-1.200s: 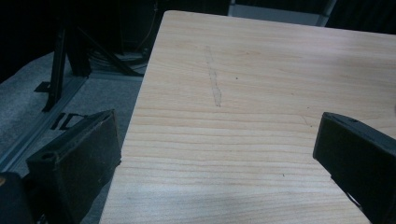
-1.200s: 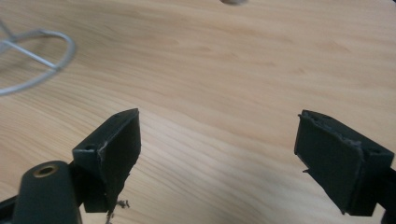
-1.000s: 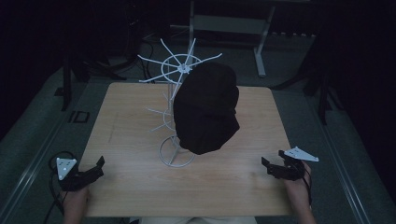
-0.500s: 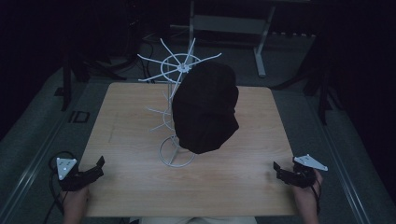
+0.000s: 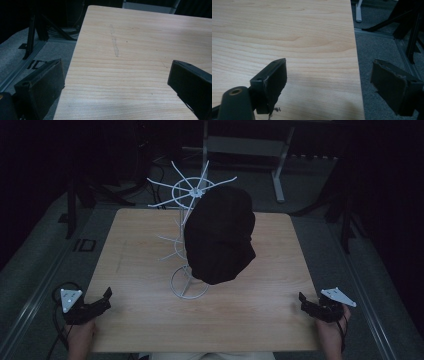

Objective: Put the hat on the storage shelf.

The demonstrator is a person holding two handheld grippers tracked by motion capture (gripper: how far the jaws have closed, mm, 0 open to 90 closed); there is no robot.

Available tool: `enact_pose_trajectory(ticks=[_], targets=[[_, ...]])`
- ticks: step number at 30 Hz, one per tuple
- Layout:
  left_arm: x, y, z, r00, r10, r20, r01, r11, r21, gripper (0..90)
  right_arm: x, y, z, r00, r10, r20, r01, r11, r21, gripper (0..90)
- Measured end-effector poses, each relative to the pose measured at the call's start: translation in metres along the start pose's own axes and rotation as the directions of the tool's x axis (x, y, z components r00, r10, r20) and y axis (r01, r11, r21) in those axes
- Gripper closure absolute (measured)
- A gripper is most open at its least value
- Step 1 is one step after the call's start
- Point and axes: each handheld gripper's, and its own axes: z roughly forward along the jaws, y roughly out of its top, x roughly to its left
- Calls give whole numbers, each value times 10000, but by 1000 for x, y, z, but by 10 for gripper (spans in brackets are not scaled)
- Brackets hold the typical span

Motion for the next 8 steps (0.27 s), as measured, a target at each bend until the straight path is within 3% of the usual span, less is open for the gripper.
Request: enact_pose_trajectory(ticks=[8], targets=[[0, 0, 0, 10000, -7, 0, 7, 10000, -3, 14, -1, 0, 1, 10000, 63, -21, -63, 10000, 10, 138]])
